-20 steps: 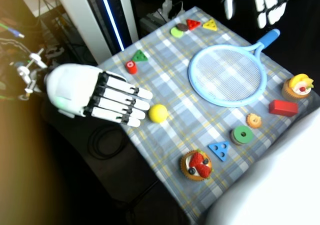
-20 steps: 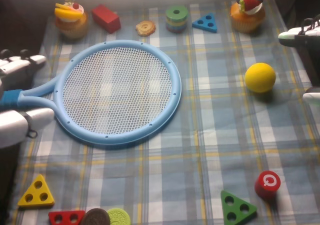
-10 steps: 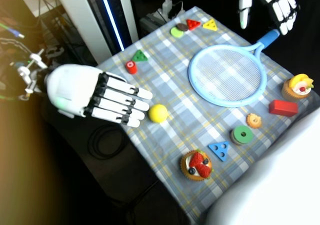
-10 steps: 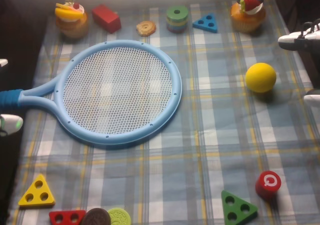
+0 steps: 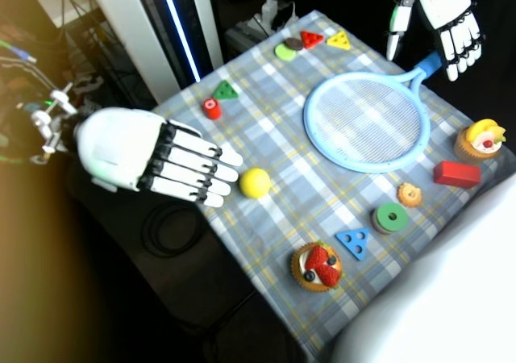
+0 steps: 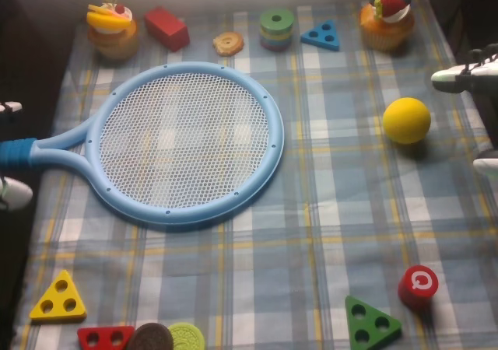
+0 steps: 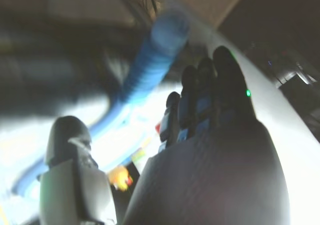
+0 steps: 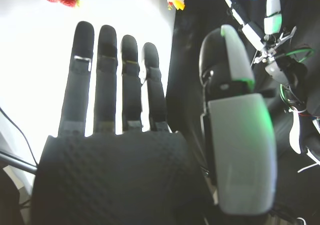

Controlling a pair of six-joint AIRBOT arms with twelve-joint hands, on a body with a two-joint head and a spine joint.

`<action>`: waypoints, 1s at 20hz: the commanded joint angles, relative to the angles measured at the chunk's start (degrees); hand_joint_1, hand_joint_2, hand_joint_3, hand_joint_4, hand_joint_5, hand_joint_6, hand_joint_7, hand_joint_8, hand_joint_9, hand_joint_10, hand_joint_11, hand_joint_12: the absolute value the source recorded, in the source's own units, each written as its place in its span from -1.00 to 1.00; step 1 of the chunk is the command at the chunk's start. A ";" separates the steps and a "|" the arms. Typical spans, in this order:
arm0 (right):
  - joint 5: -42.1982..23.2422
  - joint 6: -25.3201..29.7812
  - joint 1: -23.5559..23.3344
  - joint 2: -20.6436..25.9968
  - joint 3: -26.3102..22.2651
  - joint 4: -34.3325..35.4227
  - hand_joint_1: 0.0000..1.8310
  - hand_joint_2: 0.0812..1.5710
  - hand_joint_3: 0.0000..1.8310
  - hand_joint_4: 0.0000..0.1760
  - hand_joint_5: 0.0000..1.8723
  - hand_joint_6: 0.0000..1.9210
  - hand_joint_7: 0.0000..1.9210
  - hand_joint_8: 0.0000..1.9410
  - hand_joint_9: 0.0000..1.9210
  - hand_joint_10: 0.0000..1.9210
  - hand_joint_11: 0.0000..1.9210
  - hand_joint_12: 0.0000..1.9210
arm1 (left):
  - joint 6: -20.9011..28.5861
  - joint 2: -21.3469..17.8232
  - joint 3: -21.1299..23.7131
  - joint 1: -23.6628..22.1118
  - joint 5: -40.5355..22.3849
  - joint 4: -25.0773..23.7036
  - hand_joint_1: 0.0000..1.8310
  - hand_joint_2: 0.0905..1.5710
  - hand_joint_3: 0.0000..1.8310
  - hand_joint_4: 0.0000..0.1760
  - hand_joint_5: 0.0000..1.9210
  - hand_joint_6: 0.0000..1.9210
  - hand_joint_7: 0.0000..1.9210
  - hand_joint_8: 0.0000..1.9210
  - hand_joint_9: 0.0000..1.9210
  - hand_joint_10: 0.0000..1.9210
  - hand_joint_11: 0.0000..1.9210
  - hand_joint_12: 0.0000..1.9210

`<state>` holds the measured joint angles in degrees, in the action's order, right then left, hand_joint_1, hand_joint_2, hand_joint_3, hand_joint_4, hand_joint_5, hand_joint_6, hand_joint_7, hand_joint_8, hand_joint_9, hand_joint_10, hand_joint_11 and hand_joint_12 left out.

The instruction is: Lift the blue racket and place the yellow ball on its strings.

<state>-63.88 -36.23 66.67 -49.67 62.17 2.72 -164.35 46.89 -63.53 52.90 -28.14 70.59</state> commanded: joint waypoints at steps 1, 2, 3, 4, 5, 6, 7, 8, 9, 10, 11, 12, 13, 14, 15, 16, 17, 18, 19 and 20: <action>-6.06 0.24 -0.33 -0.26 0.27 0.89 -0.02 0.39 -1.00 -1.00 -0.47 -0.99 -0.42 -0.99 -0.39 -0.99 -0.57 -0.50 | -1.12 0.28 -0.53 -0.60 -3.20 -0.53 -0.47 0.25 -1.00 1.00 -0.99 -1.00 -0.83 -1.00 -0.92 -1.00 -0.96 -0.93; -5.96 0.25 -0.33 -0.50 0.39 0.71 -0.03 0.40 -1.00 -1.00 -0.47 -1.00 -0.43 -1.00 -0.40 -0.99 -0.58 -0.51 | -2.14 0.59 -0.97 -0.75 -2.99 0.35 -0.54 0.27 -0.99 1.00 -0.99 -1.00 -0.82 -1.00 -0.91 -1.00 -0.96 -0.92; -5.85 0.40 -0.35 -0.72 0.51 0.55 -0.06 0.41 -1.00 -1.00 -0.48 -1.00 -0.43 -1.00 -0.40 -1.00 -0.58 -0.51 | -2.58 0.82 -1.36 -0.86 -2.71 0.87 -0.58 0.33 -1.00 1.00 -1.00 -1.00 -0.83 -1.00 -0.92 -1.00 -0.99 -0.86; -5.66 0.72 -0.49 -0.93 0.69 0.31 -0.06 0.41 -1.00 -1.00 -0.49 -1.00 -0.44 -1.00 -0.41 -1.00 -0.59 -0.52 | -2.96 1.10 -1.92 -1.06 -2.30 1.39 -0.60 0.34 -1.00 1.00 -1.00 -1.00 -0.84 -1.00 -0.92 -1.00 -1.00 -0.83; -5.52 0.95 -0.60 -1.12 0.86 0.16 -0.05 0.41 -1.00 -1.00 -0.48 -1.00 -0.43 -1.00 -0.41 -1.00 -0.58 -0.52 | -3.12 1.38 -2.42 -1.25 -1.91 1.79 -0.50 0.25 -0.99 1.00 -0.86 -1.00 -0.75 -0.99 -0.84 -0.99 -1.00 -0.62; -5.35 1.11 -0.72 -1.35 1.06 -0.02 -0.05 0.41 -1.00 -1.00 -0.48 -1.00 -0.43 -1.00 -0.40 -1.00 -0.58 -0.52 | -3.12 1.66 -3.00 -1.41 -1.42 2.56 -0.44 0.23 -1.00 1.00 -0.90 -1.00 -0.77 -1.00 -0.85 -1.00 -1.00 -0.65; -5.22 1.21 -0.90 -1.49 1.18 -0.26 -0.06 0.41 -1.00 -1.00 -0.48 -1.00 -0.43 -1.00 -0.40 -1.00 -0.58 -0.53 | -3.12 1.98 -3.60 -1.62 -0.95 3.12 -0.38 0.20 -1.00 1.00 -0.82 -0.99 -0.70 -1.00 -0.79 -1.00 -1.00 -0.53; -5.11 1.27 -1.00 -1.54 1.23 -0.45 -0.06 0.41 -1.00 -1.00 -0.48 -1.00 -0.44 -1.00 -0.41 -1.00 -0.58 -0.53 | -3.12 2.20 -3.96 -1.76 -0.59 3.50 -0.42 0.19 -1.00 1.00 -0.81 -1.00 -0.66 -1.00 -0.75 -0.99 -1.00 -0.45; -4.95 1.28 -1.17 -1.58 1.27 -0.68 -0.08 0.42 -1.00 -1.00 -0.48 -1.00 -0.43 -1.00 -0.40 -1.00 -0.58 -0.53 | -3.12 2.59 -4.56 -1.89 -0.07 4.08 -0.41 0.23 -0.99 1.00 -0.81 -1.00 -0.68 -1.00 -0.78 -1.00 -1.00 -0.50; -4.81 1.28 -1.32 -1.62 1.30 -0.85 -0.09 0.42 -1.00 -1.00 -0.48 -1.00 -0.43 -1.00 -0.40 -1.00 -0.57 -0.54 | -3.12 2.78 -4.83 -1.91 0.19 4.38 -0.36 0.23 -1.00 1.00 -0.79 -0.99 -0.67 -0.99 -0.77 -0.99 -1.00 -0.47; -4.68 1.29 -1.45 -1.66 1.32 -1.00 -0.09 0.42 -1.00 -1.00 -0.48 -1.00 -0.43 -1.00 -0.40 -1.00 -0.57 -0.54 | -3.12 2.91 -4.97 -1.91 0.30 4.60 -0.26 0.21 -1.00 1.00 -0.68 -0.98 -0.61 -0.99 -0.72 -0.99 -1.00 -0.37; -4.65 1.31 -1.46 -1.66 1.32 -1.03 -0.10 0.42 -1.00 -1.00 -0.48 -1.00 -0.43 -1.00 -0.40 -1.00 -0.57 -0.54 | -3.12 3.03 -5.06 -1.91 0.42 4.69 -0.20 0.20 -1.00 1.00 -0.59 -0.98 -0.55 -0.99 -0.66 -0.99 -1.00 -0.28; -4.57 1.31 -1.45 -1.67 1.34 -1.03 -0.10 0.43 -1.00 -1.00 -0.48 -1.00 -0.43 -1.00 -0.40 -1.00 -0.57 -0.54 | -3.12 3.20 -5.11 -1.92 0.66 4.69 -0.12 0.21 -1.00 1.00 -0.60 -1.00 -0.55 -1.00 -0.66 -1.00 -1.00 -0.29; -4.56 1.32 -1.45 -1.74 1.37 -1.03 -0.13 0.43 -1.00 -1.00 -0.48 -1.00 -0.43 -1.00 -0.40 -1.00 -0.56 -0.54 | -3.12 3.30 -5.11 -1.99 0.74 4.52 -0.06 0.19 -1.00 1.00 -0.66 -1.00 -0.60 -1.00 -0.70 -1.00 -1.00 -0.40; -4.55 1.32 -1.45 -1.81 1.42 -1.03 -0.13 0.42 -1.00 -1.00 -0.48 -1.00 -0.43 -1.00 -0.40 -1.00 -0.57 -0.54 | -3.12 3.43 -5.14 -2.05 0.89 4.44 -0.03 0.20 -1.00 1.00 -0.68 -1.00 -0.63 -1.00 -0.72 -1.00 -1.00 -0.44; -4.55 1.35 -1.46 -1.88 1.47 -1.03 -0.13 0.42 -1.00 -1.00 -0.48 -1.00 -0.43 -1.00 -0.40 -1.00 -0.57 -0.54 | -3.12 3.65 -5.23 -2.12 0.98 4.44 0.08 0.13 -1.00 1.00 -0.66 -0.99 -0.60 -0.99 -0.70 -0.99 -1.00 -0.41; -4.55 1.39 -1.52 -1.98 1.52 -1.03 -0.11 0.42 -1.00 -1.00 -0.48 -1.00 -0.43 -1.00 -0.40 -1.00 -0.57 -0.53 | -3.12 3.89 -5.33 -2.16 1.06 4.44 0.16 0.07 -1.00 1.00 -0.67 -1.00 -0.59 -0.99 -0.69 -0.99 -1.00 -0.43; -4.55 1.50 -1.55 -2.09 1.58 -1.03 -0.11 0.43 -1.00 -1.00 -0.48 -1.00 -0.43 -1.00 -0.39 -1.00 -0.57 -0.53 | -3.12 4.12 -5.34 -2.20 1.12 4.40 0.18 0.05 -1.00 1.00 -0.68 -1.00 -0.57 -0.99 -0.67 -0.99 -1.00 -0.40; -4.55 1.55 -1.55 -2.11 1.59 -1.03 -0.11 0.43 -1.00 -1.00 -0.49 -1.00 -0.42 -1.00 -0.39 -1.00 -0.57 -0.52 | -3.12 4.34 -5.34 -2.30 1.15 4.31 0.22 0.03 -1.00 1.00 -0.66 -1.00 -0.56 -1.00 -0.66 -1.00 -1.00 -0.45; -4.55 1.62 -1.54 -2.13 1.59 -1.03 -0.12 0.44 -1.00 -1.00 -0.49 -1.00 -0.42 -1.00 -0.39 -1.00 -0.57 -0.52 | -3.12 4.67 -5.34 -2.52 1.15 4.17 0.24 0.01 -1.00 1.00 -0.57 -0.99 -0.50 -0.99 -0.60 -0.99 -0.95 -0.43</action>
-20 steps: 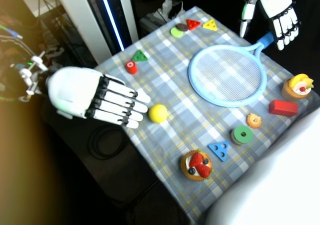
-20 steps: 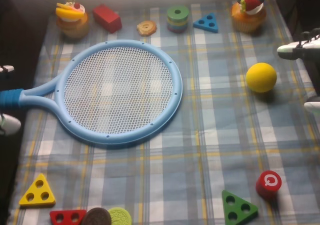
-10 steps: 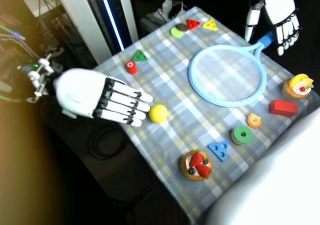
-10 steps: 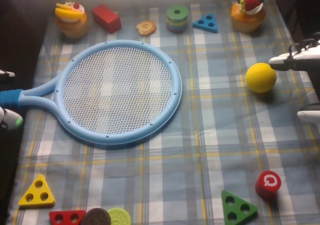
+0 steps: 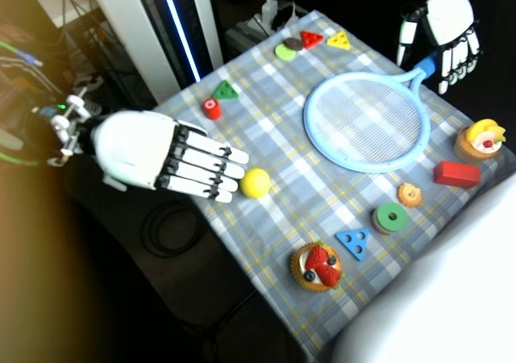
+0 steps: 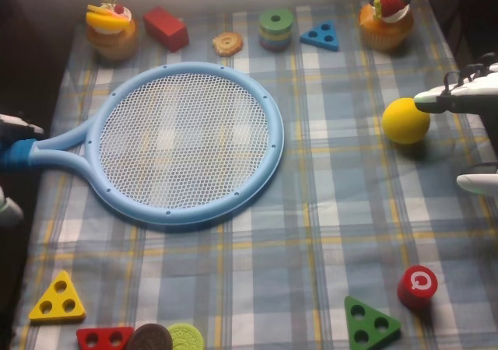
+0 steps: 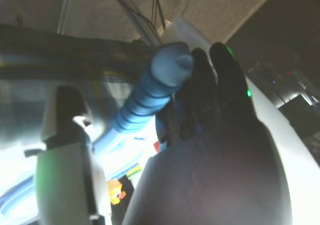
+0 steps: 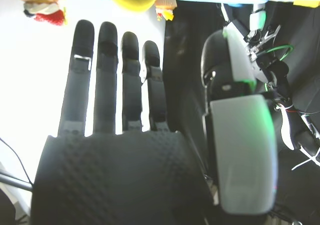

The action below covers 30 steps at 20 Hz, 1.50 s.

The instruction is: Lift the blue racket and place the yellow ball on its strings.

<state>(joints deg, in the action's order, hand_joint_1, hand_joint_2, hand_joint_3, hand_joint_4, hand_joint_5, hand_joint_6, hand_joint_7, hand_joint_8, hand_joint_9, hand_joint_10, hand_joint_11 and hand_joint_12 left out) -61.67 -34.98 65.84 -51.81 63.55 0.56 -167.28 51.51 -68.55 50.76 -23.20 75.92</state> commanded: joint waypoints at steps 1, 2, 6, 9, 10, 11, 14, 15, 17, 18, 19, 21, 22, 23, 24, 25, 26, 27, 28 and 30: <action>-6.76 0.46 -0.70 -0.01 0.21 1.14 -0.09 0.44 -1.00 -1.00 -0.48 -1.00 -0.41 -0.99 -0.39 -1.00 -0.57 -0.52 | -0.19 0.30 -0.32 -0.59 -3.78 -1.28 0.18 0.05 -0.99 1.00 -0.59 -1.00 -0.52 -1.00 -0.64 -1.00 -0.99 -0.44; -6.76 0.53 -0.70 -0.02 0.21 1.14 -0.09 0.44 -1.00 -1.00 -0.48 -1.00 -0.41 -1.00 -0.39 -1.00 -0.58 -0.52 | -0.19 0.53 -0.32 -0.81 -3.72 -1.54 0.18 0.06 -0.98 1.00 -0.58 -0.99 -0.53 -1.00 -0.65 -1.00 -0.99 -0.44; -6.77 0.79 -0.70 -0.03 0.20 1.16 -0.19 0.49 -1.00 -1.00 -0.49 -1.00 -0.41 -1.00 -0.38 -1.00 -0.61 -0.45 | -0.19 1.61 -0.64 -1.20 -3.41 -1.12 0.18 0.07 -0.99 1.00 -0.62 -1.00 -0.53 -0.99 -0.58 -0.97 -0.94 -0.45; -6.78 1.07 -0.52 -0.03 0.19 1.18 -0.22 0.50 -1.00 -1.00 -0.49 -1.00 -0.41 -1.00 -0.39 -1.00 -0.63 -0.46 | -0.19 1.89 -0.78 -1.20 -3.30 -0.72 0.20 0.12 -1.00 1.00 -0.54 -1.00 -0.44 -0.99 -0.48 -0.98 -0.91 -0.44; -6.78 1.17 -0.44 -0.03 0.19 1.20 -0.21 0.51 -1.00 -1.00 -0.50 -1.00 -0.42 -1.00 -0.40 -1.00 -0.64 -0.46 | -0.19 1.89 -0.77 -1.19 -3.30 -0.64 0.20 0.12 -1.00 0.52 -0.33 -0.98 -0.27 -0.97 -0.34 -0.95 -0.83 -0.36; -6.78 1.29 -0.38 -0.03 0.19 1.22 -0.21 0.51 -1.00 -1.00 -0.50 -1.00 -0.42 -1.00 -0.40 -1.00 -0.64 -0.46 | -0.19 1.90 -0.74 -1.17 -3.30 -0.36 0.25 0.09 -1.00 -0.43 -0.08 -0.96 -0.06 -0.92 -0.16 -0.91 -0.74 -0.27; -6.80 1.41 -0.19 -0.03 0.18 1.34 -0.24 0.52 -1.00 -1.00 -0.49 -1.00 -0.41 -1.00 -0.38 -0.99 -0.62 -0.46 | -0.19 1.90 -0.78 -0.99 -3.58 0.34 0.18 0.22 -1.00 -1.00 -0.13 0.69 -0.23 0.65 -0.35 0.61 -0.71 0.77; -6.81 1.43 -0.13 -0.03 0.18 1.38 -0.26 0.52 -1.00 -1.00 -0.49 -1.00 -0.41 -1.00 -0.39 -1.00 -0.62 -0.47 | -0.19 1.86 -0.62 -0.90 -3.80 0.52 0.07 0.42 -0.99 -0.77 -0.13 0.94 -0.21 0.93 -0.31 0.92 -0.57 0.95; -6.87 1.49 -0.01 -0.03 0.17 1.51 -0.28 0.53 -0.99 -1.00 -0.49 -1.00 -0.41 -1.00 -0.39 -1.00 -0.62 -0.47 | -0.18 1.55 0.18 -0.77 -4.52 0.30 0.14 0.51 -0.99 -1.00 -0.07 0.56 -0.09 1.00 -0.16 1.00 -0.30 1.00; -6.95 1.53 0.09 -0.03 0.17 1.57 -0.28 0.53 -1.00 -1.00 -0.50 -1.00 -0.41 -1.00 -0.38 -1.00 -0.61 -0.47 | 0.08 1.17 0.92 -0.77 -5.19 -0.56 0.19 0.51 -1.00 -1.00 -0.13 0.38 -0.05 0.73 -0.16 0.81 -0.42 0.92; -7.03 1.63 0.18 -0.03 0.16 1.60 -0.26 0.53 -1.00 -1.00 -0.49 -1.00 -0.40 -1.00 -0.37 -0.99 -0.60 -0.47 | 1.41 0.32 2.14 -0.85 -5.92 -2.40 0.18 0.61 -0.99 -1.00 -0.19 0.88 -0.04 0.95 -0.13 0.95 -0.34 0.98; -7.26 1.82 0.22 -0.02 0.15 1.62 -0.26 0.53 -1.00 -1.00 -0.50 -1.00 -0.40 -1.00 -0.38 -1.00 -0.62 -0.47 | 9.37 -1.98 4.65 -0.20 -7.07 -7.26 0.07 0.77 -0.99 -1.00 0.14 1.00 0.28 1.00 0.28 0.99 0.20 1.00; -7.39 1.88 0.22 -0.02 0.15 1.63 -0.24 0.53 -1.00 -1.00 -0.50 -1.00 -0.40 -1.00 -0.38 -1.00 -0.61 -0.47 | 14.70 -3.41 6.12 0.60 -8.16 -10.75 0.16 0.75 -1.00 -1.00 0.18 1.00 0.36 1.00 0.49 1.00 0.44 1.00; -7.51 1.89 0.22 0.00 0.16 1.64 -0.21 0.54 -1.00 -1.00 -0.50 -1.00 -0.39 -1.00 -0.38 -1.00 -0.64 -0.42 | 21.87 -5.42 8.19 1.89 -9.81 -14.99 0.34 0.76 -1.00 -1.00 0.16 1.00 0.37 1.00 0.61 1.00 0.65 1.00; -7.61 1.89 0.21 0.01 0.17 1.66 -0.21 0.54 -1.00 -1.00 -0.50 -1.00 -0.39 -1.00 -0.38 -1.00 -0.64 -0.42 | 25.42 -6.79 9.60 2.63 -11.00 -17.55 0.34 0.76 -1.00 -1.00 0.16 1.00 0.37 1.00 0.61 1.00 0.65 1.00; -7.79 1.89 0.21 0.04 0.17 1.75 -0.20 0.54 -1.00 -1.00 -0.49 -1.00 -0.39 -1.00 -0.37 -1.00 -0.63 -0.42 | 29.58 -8.48 11.54 3.61 -12.87 -20.75 0.52 0.68 -1.00 -1.00 0.09 1.00 0.24 1.00 0.51 1.00 0.22 1.00; -8.03 1.89 0.21 0.08 0.17 1.88 -0.17 0.53 -1.00 -1.00 -0.49 -1.00 -0.37 -0.99 -0.35 -0.99 -0.62 -0.41 | 33.45 -10.40 13.94 4.57 -15.52 -24.25 0.59 0.64 -1.00 -0.68 0.03 1.00 0.21 1.00 0.52 1.00 0.16 0.89; -8.27 1.89 0.21 0.10 0.18 2.03 -0.14 0.53 -1.00 -1.00 -0.48 -1.00 -0.37 -0.99 -0.34 -0.99 -0.61 -0.41 | 36.80 -11.65 15.56 5.31 -17.50 -26.72 0.77 0.55 -1.00 0.66 -0.06 1.00 0.16 1.00 0.51 1.00 0.27 0.98; -8.55 1.89 0.11 0.11 0.21 2.18 -0.13 0.53 -1.00 -1.00 -0.48 -0.99 -0.37 -1.00 -0.35 -0.99 -0.61 -0.41 | 40.40 -13.02 17.22 6.22 -19.64 -29.34 0.95 0.35 -1.00 0.93 -0.04 1.00 0.16 1.00 0.54 1.00 -0.08 0.59; -8.82 1.89 -0.32 0.12 0.46 2.26 -0.19 0.53 -1.00 -1.00 -0.48 -1.00 -0.39 -1.00 -0.37 -1.00 -0.62 -0.44 | 45.34 -15.08 20.31 7.50 -23.91 -33.76 0.93 0.51 -0.98 1.00 -0.03 1.00 0.21 1.00 0.62 1.00 0.27 0.96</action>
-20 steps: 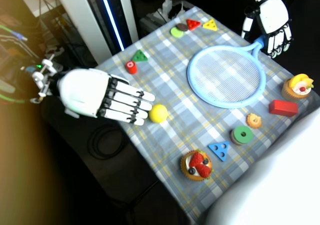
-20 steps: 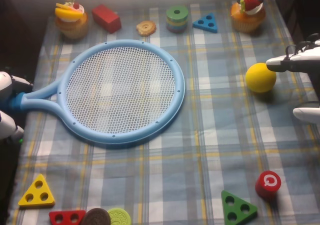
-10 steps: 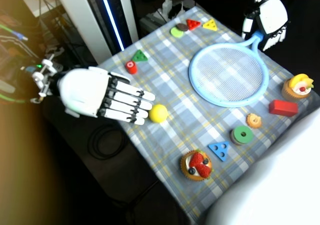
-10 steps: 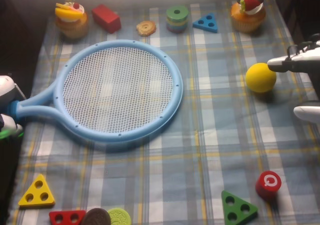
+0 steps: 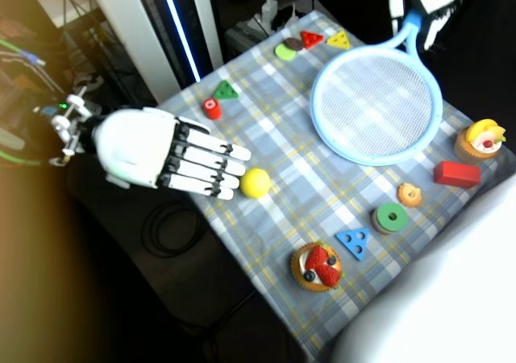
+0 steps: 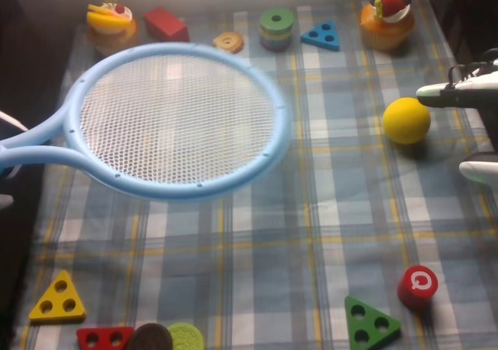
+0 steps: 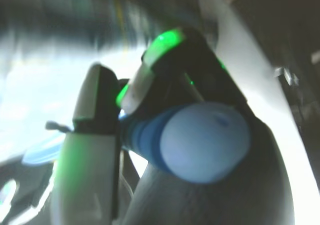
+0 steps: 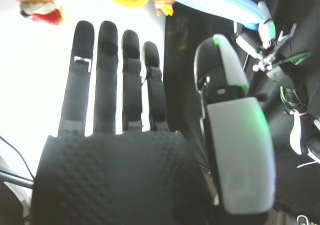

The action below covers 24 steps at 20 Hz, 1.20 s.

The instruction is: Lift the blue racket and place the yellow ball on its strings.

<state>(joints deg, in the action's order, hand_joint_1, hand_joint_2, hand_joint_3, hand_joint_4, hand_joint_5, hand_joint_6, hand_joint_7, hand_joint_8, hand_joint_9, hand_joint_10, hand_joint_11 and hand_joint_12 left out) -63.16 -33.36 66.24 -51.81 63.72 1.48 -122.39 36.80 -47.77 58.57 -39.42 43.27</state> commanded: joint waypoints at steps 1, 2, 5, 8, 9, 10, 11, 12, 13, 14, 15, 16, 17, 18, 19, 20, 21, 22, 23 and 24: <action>-7.34 0.28 -0.88 0.11 0.41 1.34 -0.18 0.53 -1.00 -1.00 -0.47 -1.00 -0.39 -1.00 -0.38 -1.00 -0.61 -0.51 | 0.84 -0.84 0.52 -0.14 -9.05 -2.21 0.93 0.53 -0.98 1.00 -0.03 1.00 0.23 1.00 0.65 1.00 0.18 0.74; -7.33 0.27 -1.28 0.08 0.65 1.33 -0.14 0.52 -1.00 -1.00 -0.47 -1.00 -0.39 -1.00 -0.39 -1.00 -0.61 -0.53 | 0.87 -1.61 2.30 -0.09 -11.28 -4.14 0.99 0.33 -1.00 1.00 -0.06 1.00 0.23 1.00 0.68 1.00 -0.09 0.51; -6.60 0.26 -3.18 -0.30 1.87 0.96 -0.07 0.43 -1.00 -1.00 -0.46 -1.00 -0.38 -1.00 -0.37 -1.00 -0.57 -0.63 | 1.74 -2.27 5.03 -0.11 -15.02 -7.76 1.00 0.24 -1.00 1.00 -0.02 1.00 0.30 1.00 0.70 1.00 -0.11 0.38; -1.90 0.54 -6.78 -1.43 4.15 -1.48 -0.05 0.38 -1.00 -1.00 -0.46 -1.00 -0.38 -1.00 -0.36 -0.99 -0.56 -0.65 | 4.07 -2.45 6.43 0.19 -17.06 -10.26 0.87 0.50 -0.95 1.00 0.04 1.00 0.40 1.00 0.72 1.00 0.30 0.81; 0.39 1.18 -8.40 -2.10 5.24 -3.06 -0.04 0.35 -1.00 -1.00 -0.46 -1.00 -0.37 -1.00 -0.34 -1.00 -0.57 -0.56 | 5.00 -2.63 6.88 0.48 -17.64 -11.08 0.85 0.54 -0.96 1.00 0.14 1.00 0.46 1.00 0.75 1.00 0.21 0.58; 2.56 1.46 -10.26 -2.85 6.22 -4.73 -0.02 0.31 -1.00 -1.00 -0.45 -1.00 -0.35 -1.00 -0.30 -1.00 -0.71 -0.13 | 6.16 -2.95 7.29 0.80 -18.25 -11.91 0.82 0.58 -0.98 0.96 0.17 1.00 0.47 1.00 0.75 1.00 0.35 0.42; 3.79 1.46 -11.41 -3.22 6.76 -5.62 -0.02 0.31 -1.00 -1.00 -0.45 -1.00 -0.35 -1.00 -0.30 -1.00 -0.71 -0.13 | 6.57 -3.09 7.47 0.89 -18.52 -12.23 0.82 0.58 -0.98 0.96 0.17 1.00 0.47 1.00 0.75 1.00 0.35 0.42; 5.27 1.46 -12.65 -3.73 7.43 -6.73 0.02 0.28 -1.00 -1.00 -0.45 -1.00 -0.33 -1.00 -0.27 -0.99 -0.72 0.01 | 6.64 -3.15 7.66 0.91 -18.76 -12.52 0.78 0.60 -0.99 0.97 0.14 1.00 0.47 1.00 0.74 1.00 0.40 0.63; 6.85 1.47 -13.69 -4.19 8.03 -7.62 0.03 0.27 -1.00 -1.00 -0.45 -1.00 -0.33 -1.00 -0.29 -1.00 -0.72 -0.02 | 6.65 -3.15 7.73 0.91 -18.92 -12.68 0.90 0.55 -1.00 1.00 0.12 1.00 0.44 1.00 0.72 1.00 0.36 0.56; 8.60 1.47 -14.58 -4.78 8.74 -8.46 0.03 0.27 -1.00 -1.00 -0.45 -1.00 -0.33 -1.00 -0.29 -1.00 -0.72 -0.02 | 6.65 -3.15 7.81 0.90 -19.05 -12.78 0.90 0.55 -1.00 1.00 0.12 1.00 0.44 1.00 0.72 1.00 0.36 0.56; 9.84 1.51 -15.10 -5.13 9.23 -9.05 0.06 0.27 -1.00 -1.00 -0.44 -1.00 -0.31 -1.00 -0.28 -1.00 -0.69 -0.10 | 6.65 -3.15 7.86 0.87 -19.10 -12.85 0.95 0.51 -1.00 1.00 0.09 1.00 0.43 1.00 0.70 1.00 0.37 0.78; 11.60 1.51 -15.81 -5.85 9.95 -9.83 0.10 0.26 -1.00 -1.00 -0.43 -1.00 -0.30 -1.00 -0.27 -1.00 -0.67 -0.14 | 6.65 -3.11 7.88 0.85 -19.17 -12.87 0.95 0.51 -1.00 1.00 0.07 1.00 0.43 1.00 0.70 1.00 0.40 0.94; 12.80 1.63 -16.36 -6.56 10.62 -10.43 0.16 0.22 -1.00 -1.00 -0.42 -1.00 -0.25 -1.00 -0.22 -0.99 -0.69 -0.12 | 6.65 -3.08 7.90 0.85 -19.25 -12.86 0.89 0.52 -1.00 1.00 0.04 1.00 0.47 1.00 0.72 1.00 0.55 1.00; 13.89 1.81 -16.88 -7.23 11.22 -11.06 0.16 0.22 -1.00 -1.00 -0.42 -1.00 -0.25 -1.00 -0.22 -0.99 -0.69 -0.12 | 6.65 -3.07 7.90 0.86 -19.25 -12.85 0.89 0.52 -1.00 1.00 0.04 1.00 0.47 1.00 0.72 1.00 0.55 1.00; 14.94 1.89 -17.29 -7.96 11.83 -11.49 0.24 0.19 -1.00 -1.00 -0.39 -1.00 -0.16 -0.99 -0.16 -0.98 -0.72 0.00 | 6.65 -3.06 7.90 0.86 -19.23 -12.84 0.91 0.53 -1.00 1.00 0.05 1.00 0.48 1.00 0.75 1.00 0.43 0.79; 15.35 1.89 -17.42 -8.21 12.04 -11.65 0.24 0.19 -1.00 -1.00 -0.39 -1.00 -0.16 -0.99 -0.16 -0.98 -0.72 0.00 | 6.65 -3.06 7.90 0.86 -19.23 -12.83 0.91 0.53 -1.00 1.00 0.05 1.00 0.48 1.00 0.75 1.00 0.43 0.79; 16.02 1.89 -17.70 -8.66 12.38 -12.01 0.21 0.18 -1.00 -1.00 -0.34 -1.00 -0.08 -0.98 -0.08 -0.96 -0.69 0.14 | 6.65 -3.05 7.90 0.86 -19.25 -12.79 0.94 0.50 -1.00 1.00 0.07 1.00 0.46 1.00 0.73 1.00 0.43 0.84; 16.59 1.89 -17.94 -9.04 12.64 -12.34 0.18 0.19 -1.00 -1.00 -0.31 -1.00 -0.03 -0.98 -0.04 -0.95 -0.69 0.25 | 6.65 -3.05 7.88 0.86 -19.25 -12.74 0.98 0.50 -1.00 1.00 0.05 1.00 0.43 1.00 0.71 1.00 0.48 0.97; 17.04 1.89 -18.12 -9.33 12.85 -12.64 0.20 0.20 -1.00 -1.00 -0.26 -0.99 0.04 -0.97 -0.02 -0.94 -0.72 0.33 | 6.65 -2.99 7.83 0.86 -19.23 -12.68 0.98 0.49 -1.00 1.00 0.04 1.00 0.41 1.00 0.69 1.00 0.42 0.85; 17.60 1.89 -18.25 -9.59 13.05 -12.89 0.44 0.27 -0.99 -1.00 -0.06 -0.99 0.14 -0.35 0.07 -0.77 -0.56 0.50 | 6.65 -2.86 7.76 0.86 -19.07 -12.64 0.89 0.52 -1.00 1.00 0.10 1.00 0.45 1.00 0.71 1.00 0.46 0.94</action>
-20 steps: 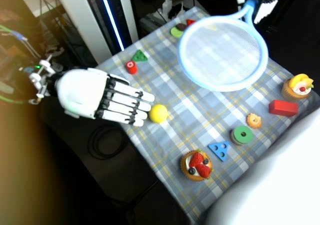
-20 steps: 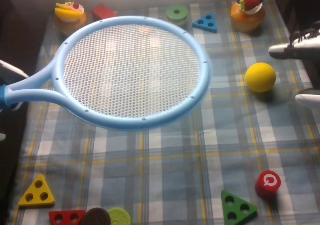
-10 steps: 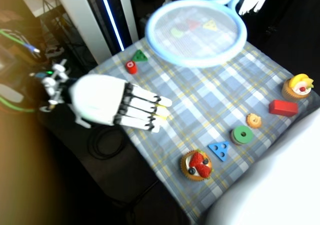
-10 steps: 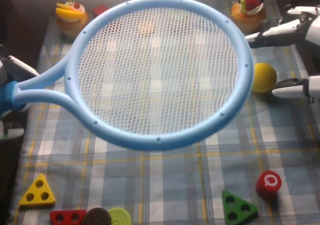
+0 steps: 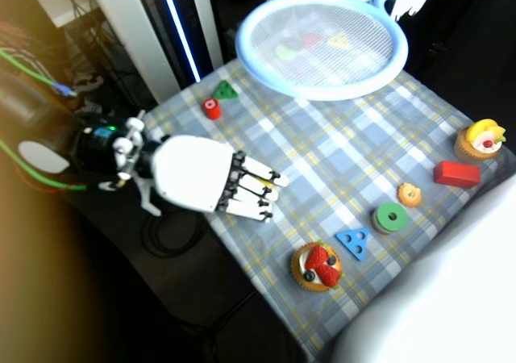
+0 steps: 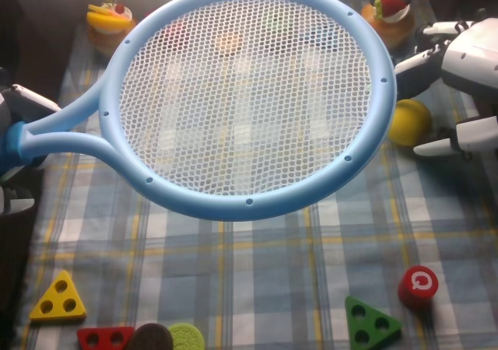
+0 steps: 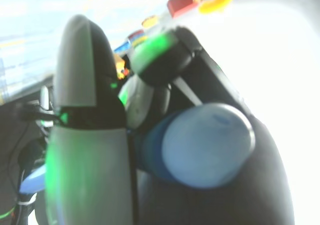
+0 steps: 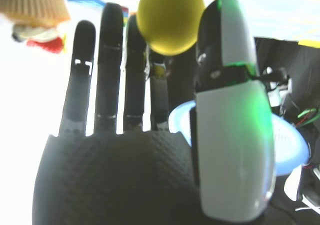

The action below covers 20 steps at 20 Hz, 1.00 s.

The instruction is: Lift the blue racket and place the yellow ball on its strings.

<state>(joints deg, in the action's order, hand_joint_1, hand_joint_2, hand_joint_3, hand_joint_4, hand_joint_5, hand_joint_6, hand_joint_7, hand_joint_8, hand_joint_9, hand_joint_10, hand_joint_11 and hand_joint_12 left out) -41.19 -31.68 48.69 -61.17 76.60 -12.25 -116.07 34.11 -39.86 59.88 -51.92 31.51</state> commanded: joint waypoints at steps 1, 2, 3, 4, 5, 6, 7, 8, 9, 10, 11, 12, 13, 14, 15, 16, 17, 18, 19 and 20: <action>-4.25 0.21 -0.71 -0.29 0.22 0.79 0.44 0.27 -0.99 -1.00 -0.06 -0.99 0.14 -0.35 0.07 -0.77 -0.56 0.50 | 0.33 -0.06 -0.25 -0.46 -6.29 -0.88 0.89 0.52 -1.00 1.00 0.10 1.00 0.45 1.00 0.71 1.00 0.46 0.94; -4.25 0.21 -0.71 -0.28 0.23 0.79 0.38 0.32 -0.99 -1.00 0.09 -0.41 0.14 -0.08 0.11 -0.61 -0.43 0.58 | 0.33 0.03 -0.37 -0.46 -5.99 -0.88 0.87 0.54 -0.99 1.00 0.11 1.00 0.46 1.00 0.71 1.00 0.50 0.99; -4.25 0.21 -0.79 -0.25 0.32 0.80 0.36 0.32 -0.99 -1.00 0.19 -0.36 0.09 0.02 0.06 -0.30 -0.31 0.60 | 0.33 0.21 -0.67 -0.45 -5.33 -0.80 0.90 0.51 -1.00 1.00 0.08 1.00 0.43 1.00 0.71 1.00 0.47 0.94; -4.33 0.21 -1.02 -0.16 0.32 0.80 0.37 0.32 -1.00 -1.00 0.25 -0.43 0.09 0.06 0.03 -0.09 -0.23 0.60 | 0.33 0.41 -1.04 -0.45 -4.61 -0.65 0.90 0.50 -1.00 1.00 0.06 1.00 0.43 1.00 0.71 1.00 0.49 0.98; -4.91 0.23 -1.25 -0.01 0.18 0.80 0.38 0.33 -1.00 -1.00 0.24 -0.45 0.07 0.14 -0.04 0.02 -0.29 0.60 | 0.33 0.69 -1.49 -0.46 -3.71 -0.53 0.91 0.48 -1.00 1.00 0.03 1.00 0.43 1.00 0.72 1.00 0.42 0.86; -6.00 0.28 -1.53 0.51 -0.18 0.90 0.38 0.38 -1.00 -1.00 0.17 -0.43 -0.01 0.33 -0.09 0.29 -0.25 0.72 | 0.33 0.97 -2.03 -0.50 -2.82 -0.30 0.89 0.49 -1.00 1.00 -0.02 1.00 0.45 1.00 0.72 1.00 0.47 0.99; -8.86 0.52 -1.92 1.73 -1.03 1.36 0.37 0.43 -1.00 -1.00 0.11 -0.36 -0.10 0.49 -0.16 0.62 -0.26 0.94 | 0.33 1.34 -2.71 -0.59 -1.81 0.18 0.92 0.51 -1.00 0.96 -0.02 1.00 0.43 1.00 0.73 1.00 0.34 0.84; -10.61 0.54 -2.06 2.27 -1.60 1.68 0.37 0.42 -1.00 -1.00 0.12 -0.37 -0.10 0.47 -0.19 0.57 -0.31 0.92 | 0.33 1.54 -3.08 -0.63 -1.38 0.52 0.98 0.31 -1.00 0.96 -0.03 1.00 0.40 1.00 0.74 1.00 -0.02 0.49; -13.57 0.54 -2.23 3.04 -2.52 2.03 0.38 0.40 -1.00 -1.00 0.15 -0.39 -0.05 0.40 -0.18 0.39 -0.32 0.78 | 0.33 1.74 -3.50 -0.70 -0.76 0.94 1.00 0.25 -1.00 0.99 -0.03 1.00 0.42 1.00 0.76 1.00 -0.08 0.38; -15.43 0.54 -2.52 3.54 -3.12 2.04 0.47 0.43 -1.00 -1.00 0.06 -0.28 -0.08 0.33 -0.17 0.44 -0.32 0.63 | 0.33 1.88 -3.75 -0.75 -0.33 1.07 0.92 0.42 -0.96 1.00 -0.04 1.00 0.46 1.00 0.76 1.00 0.20 0.67; -16.97 0.54 -2.96 3.97 -3.55 1.85 0.49 0.43 -1.00 -1.00 0.02 -0.17 -0.09 0.29 -0.16 0.42 -0.33 0.49 | 0.32 2.02 -3.97 -0.83 0.02 1.14 0.90 0.46 -0.95 1.00 -0.04 1.00 0.46 1.00 0.75 1.00 0.38 0.93; -18.27 0.54 -3.74 4.23 -3.88 1.42 0.49 0.43 -1.00 -1.00 0.02 -0.17 -0.09 0.29 -0.16 0.42 -0.33 0.49 | 0.32 2.15 -4.13 -0.93 0.26 1.22 0.90 0.46 -0.95 1.00 -0.04 1.00 0.46 1.00 0.75 1.00 0.38 0.93; -19.13 0.67 -5.42 4.35 -4.14 0.17 0.34 0.39 -1.00 -1.00 0.08 -0.09 -0.02 0.16 -0.13 -0.13 -0.38 0.26 | 0.32 2.29 -4.27 -1.07 0.41 1.28 0.90 0.49 -0.96 1.00 -0.01 1.00 0.44 1.00 0.75 1.00 0.50 1.00; -19.33 1.01 -6.55 4.33 -4.15 -1.02 0.34 0.37 -1.00 -0.82 0.12 -0.13 0.00 0.09 -0.08 -0.29 -0.41 0.22 | 0.32 2.33 -4.33 -1.11 0.45 1.29 0.92 0.49 -0.96 1.00 0.00 1.00 0.41 1.00 0.72 1.00 0.61 1.00; -19.33 1.41 -8.20 4.14 -4.15 -2.52 0.34 0.37 -1.00 -0.82 0.12 -0.13 0.00 0.09 -0.08 -0.29 -0.41 0.22 | 0.31 2.37 -4.41 -1.23 0.60 1.28 0.92 0.49 -0.96 1.00 0.00 1.00 0.41 1.00 0.72 1.00 0.61 1.00; -19.33 1.95 -9.61 3.86 -4.14 -4.34 0.34 0.38 -1.00 -1.00 0.14 -0.19 -0.03 0.17 -0.08 -0.35 -0.43 0.18 | 0.29 2.40 -4.54 -1.46 0.86 1.21 0.94 0.48 -0.98 1.00 -0.01 1.00 0.41 1.00 0.74 1.00 0.47 1.00; -19.33 2.68 -11.24 3.54 -4.12 -6.44 0.46 0.40 -0.99 -1.00 0.07 -0.01 -0.04 0.13 -0.15 0.12 -0.42 0.11 | 0.27 2.53 -4.81 -1.95 1.39 1.04 0.96 0.47 -0.98 1.00 -0.01 1.00 0.42 1.00 0.76 1.00 0.45 0.89; -19.31 3.21 -12.08 3.34 -4.07 -7.77 0.48 0.42 -1.00 -1.00 0.03 0.10 -0.05 0.13 -0.16 0.22 -0.40 0.06 | 0.25 2.66 -4.97 -2.23 1.70 0.97 0.94 0.48 -0.98 1.00 0.01 1.00 0.44 1.00 0.78 1.00 0.45 0.85; -19.31 3.99 -13.39 2.98 -4.02 -9.67 0.36 0.39 -1.00 -1.00 0.05 0.01 0.02 0.06 -0.10 -0.16 -0.37 -0.01 | -0.18 3.04 -5.36 -2.93 2.34 0.85 0.98 0.48 -0.98 1.00 0.01 1.00 0.43 1.00 0.78 1.00 0.34 0.66; -19.31 4.33 -13.94 2.82 -3.99 -10.34 0.34 0.36 -1.00 -0.74 0.10 -0.10 0.07 -0.01 -0.05 -0.31 -0.39 0.03 | -0.59 3.20 -5.46 -3.18 2.58 0.83 0.98 0.49 -0.98 1.00 -0.01 1.00 0.43 1.00 0.76 1.00 0.35 0.74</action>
<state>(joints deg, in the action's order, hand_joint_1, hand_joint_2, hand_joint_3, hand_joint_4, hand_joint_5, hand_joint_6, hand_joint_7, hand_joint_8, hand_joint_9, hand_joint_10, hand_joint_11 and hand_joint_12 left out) -53.78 -27.75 35.11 -58.15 72.77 -25.74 -117.75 37.06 -45.34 57.21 -43.38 34.02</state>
